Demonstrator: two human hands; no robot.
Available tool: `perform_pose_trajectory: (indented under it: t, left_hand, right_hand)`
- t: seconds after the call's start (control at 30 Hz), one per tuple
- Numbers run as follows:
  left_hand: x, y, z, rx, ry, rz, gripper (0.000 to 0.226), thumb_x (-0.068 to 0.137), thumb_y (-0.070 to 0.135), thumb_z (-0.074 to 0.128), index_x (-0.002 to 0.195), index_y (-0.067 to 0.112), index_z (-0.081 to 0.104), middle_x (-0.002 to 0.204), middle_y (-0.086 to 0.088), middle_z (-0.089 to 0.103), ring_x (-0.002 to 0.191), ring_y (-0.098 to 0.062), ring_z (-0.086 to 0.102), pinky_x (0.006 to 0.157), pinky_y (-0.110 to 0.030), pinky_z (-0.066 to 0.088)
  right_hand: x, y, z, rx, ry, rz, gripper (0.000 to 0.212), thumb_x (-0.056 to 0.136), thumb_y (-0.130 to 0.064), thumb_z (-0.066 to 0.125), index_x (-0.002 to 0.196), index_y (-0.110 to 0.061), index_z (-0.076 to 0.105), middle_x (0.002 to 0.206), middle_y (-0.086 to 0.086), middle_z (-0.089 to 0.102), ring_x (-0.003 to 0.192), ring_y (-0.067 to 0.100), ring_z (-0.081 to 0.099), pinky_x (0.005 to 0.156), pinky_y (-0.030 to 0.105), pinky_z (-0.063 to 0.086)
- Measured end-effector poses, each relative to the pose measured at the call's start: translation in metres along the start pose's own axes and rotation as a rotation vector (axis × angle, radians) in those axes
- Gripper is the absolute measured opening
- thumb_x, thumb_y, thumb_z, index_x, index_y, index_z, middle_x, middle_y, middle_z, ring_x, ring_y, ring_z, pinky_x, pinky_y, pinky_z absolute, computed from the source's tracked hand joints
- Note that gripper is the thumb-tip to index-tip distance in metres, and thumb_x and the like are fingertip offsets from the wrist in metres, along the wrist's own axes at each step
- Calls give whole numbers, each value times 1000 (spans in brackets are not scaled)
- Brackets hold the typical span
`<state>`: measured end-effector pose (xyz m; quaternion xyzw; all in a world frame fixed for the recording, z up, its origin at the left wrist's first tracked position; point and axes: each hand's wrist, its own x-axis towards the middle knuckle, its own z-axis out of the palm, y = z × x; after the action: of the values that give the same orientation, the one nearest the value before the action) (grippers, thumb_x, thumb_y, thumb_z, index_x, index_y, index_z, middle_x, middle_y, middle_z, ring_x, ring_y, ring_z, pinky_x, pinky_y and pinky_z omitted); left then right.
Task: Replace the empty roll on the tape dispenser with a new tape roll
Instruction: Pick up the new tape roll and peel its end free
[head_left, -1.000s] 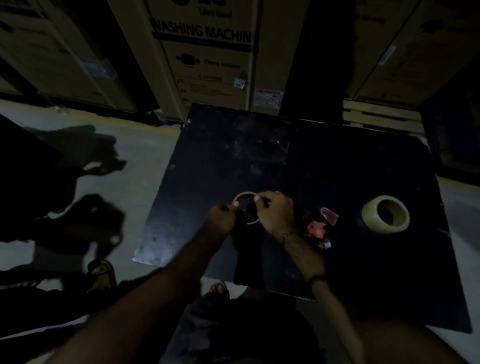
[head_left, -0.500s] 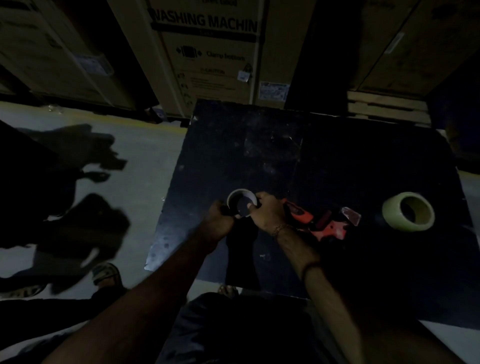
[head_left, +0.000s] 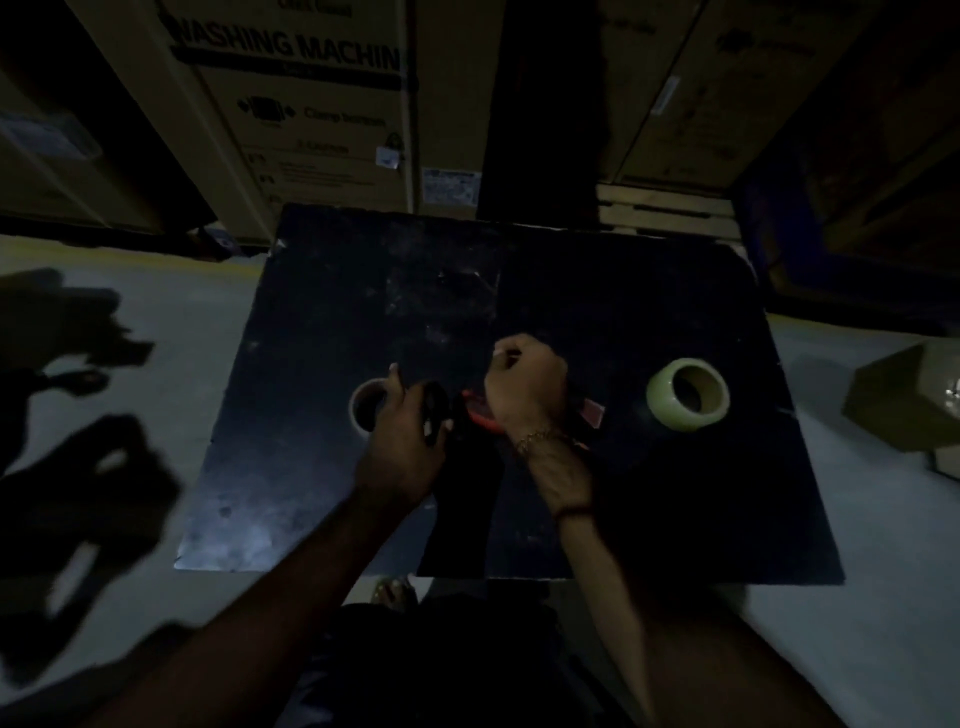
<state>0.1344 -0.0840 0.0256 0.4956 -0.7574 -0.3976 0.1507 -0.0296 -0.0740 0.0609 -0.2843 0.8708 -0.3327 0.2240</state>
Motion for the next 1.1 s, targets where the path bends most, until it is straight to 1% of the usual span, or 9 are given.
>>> perform_pose_trajectory:
  t: [0.1, 0.27, 0.37, 0.43, 0.57, 0.7, 0.83, 0.97, 1.1]
  left_hand:
    - [-7, 13, 14, 4, -3, 85, 53, 96, 17, 68, 145, 15, 50, 172, -19, 6, 147, -6, 9, 124, -30, 21]
    - [-18, 46, 35, 46, 11, 53, 46, 95, 15, 69, 139, 13, 56, 172, -21, -3, 146, -10, 11, 114, -24, 23]
    - [-18, 61, 51, 4, -29, 63, 43, 95, 13, 68, 137, 10, 56, 167, -21, 21, 158, -27, 11, 123, -37, 28]
    - [-17, 71, 65, -45, -19, 70, 35, 94, 14, 67, 128, 11, 60, 147, -15, 49, 143, -37, 46, 112, -45, 46]
    - [-18, 96, 84, -56, -24, 19, 29, 97, 14, 67, 126, 14, 60, 116, 0, 68, 105, -18, 67, 84, -24, 47]
    - [-17, 113, 97, -125, -56, -46, 40, 99, 21, 66, 137, 19, 52, 112, 11, 66, 106, -12, 67, 88, -22, 47]
    - [-16, 127, 103, -194, -24, -97, 38, 97, 8, 67, 134, 8, 56, 107, 8, 65, 104, -12, 64, 81, -1, 43]
    - [-11, 138, 115, -334, -16, -200, 36, 95, 18, 69, 128, 16, 57, 112, -5, 72, 103, -22, 69, 97, -39, 56]
    - [-7, 167, 125, -570, -55, -310, 41, 99, 31, 67, 133, 11, 56, 105, -4, 73, 83, -16, 69, 72, -30, 57]
  right_hand:
    - [21, 50, -49, -92, 129, 12, 23, 95, -19, 58, 107, -20, 78, 112, 8, 77, 106, 32, 71, 80, 32, 53]
    - [46, 145, -124, -352, 297, 66, 30, 88, -17, 63, 114, -7, 73, 111, 22, 71, 113, 45, 59, 90, 46, 54]
    - [53, 187, -154, -647, 139, 49, 49, 84, -30, 75, 126, -7, 65, 120, 18, 67, 113, 41, 54, 89, 46, 55]
    - [60, 205, -166, -715, -44, 5, 56, 86, -34, 78, 133, -10, 61, 134, 14, 61, 122, 40, 54, 94, 47, 55]
    - [79, 209, -183, -616, -207, -39, 36, 93, -17, 69, 129, -15, 69, 132, 11, 67, 119, 36, 65, 93, 43, 57]
    - [84, 208, -191, -452, -276, -24, 25, 94, -20, 64, 114, -19, 79, 111, 10, 78, 97, 30, 73, 83, 40, 61]
    - [77, 210, -197, -254, -245, 8, 29, 95, -27, 67, 120, -17, 78, 100, 10, 82, 82, 25, 77, 73, 36, 63]
    - [63, 210, -204, -71, -188, -5, 34, 96, -19, 73, 127, -7, 74, 100, 10, 82, 74, 15, 79, 68, 28, 63]
    - [36, 197, -210, 41, -124, -165, 31, 94, -15, 76, 123, -6, 77, 110, 7, 80, 73, 11, 79, 75, 38, 67]
